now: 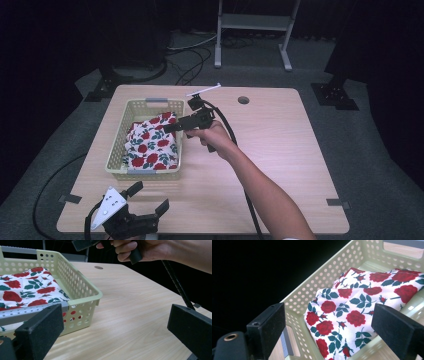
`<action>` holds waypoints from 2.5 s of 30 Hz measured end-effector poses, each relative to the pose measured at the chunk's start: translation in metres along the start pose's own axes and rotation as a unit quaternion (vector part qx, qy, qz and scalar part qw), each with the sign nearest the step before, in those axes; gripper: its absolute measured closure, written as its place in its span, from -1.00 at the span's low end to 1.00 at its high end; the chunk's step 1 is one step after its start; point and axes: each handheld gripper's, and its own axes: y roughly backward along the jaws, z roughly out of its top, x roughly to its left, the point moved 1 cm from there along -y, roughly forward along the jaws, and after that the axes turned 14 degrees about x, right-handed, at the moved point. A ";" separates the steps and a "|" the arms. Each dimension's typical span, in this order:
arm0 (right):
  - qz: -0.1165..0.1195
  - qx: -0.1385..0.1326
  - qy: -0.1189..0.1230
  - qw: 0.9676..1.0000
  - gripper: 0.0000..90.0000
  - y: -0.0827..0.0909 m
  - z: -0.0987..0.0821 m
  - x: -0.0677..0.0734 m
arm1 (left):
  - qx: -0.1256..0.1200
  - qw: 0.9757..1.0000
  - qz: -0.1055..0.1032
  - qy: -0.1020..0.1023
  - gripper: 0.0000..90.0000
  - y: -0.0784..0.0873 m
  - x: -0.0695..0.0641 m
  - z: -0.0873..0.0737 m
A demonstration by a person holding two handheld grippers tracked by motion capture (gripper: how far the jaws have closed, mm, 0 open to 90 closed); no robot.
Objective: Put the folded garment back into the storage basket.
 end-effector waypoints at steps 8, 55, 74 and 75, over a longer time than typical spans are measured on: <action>0.006 -0.010 -0.010 1.000 -0.75 0.009 -0.005 -0.005 | 0.001 1.000 0.001 0.000 -1.00 0.000 0.001 0.000; 0.000 -0.040 -0.066 0.997 -0.75 0.039 -0.060 -0.040 | 0.004 1.000 -0.002 0.005 -1.00 -0.003 0.001 0.000; -0.020 -0.039 -0.069 0.997 -0.75 0.057 -0.087 -0.045 | 0.005 1.000 -0.003 0.009 -1.00 -0.004 0.002 0.000; -0.021 -0.039 -0.068 0.997 -0.75 0.057 -0.088 -0.045 | 0.005 1.000 -0.003 0.009 -1.00 -0.004 0.002 0.000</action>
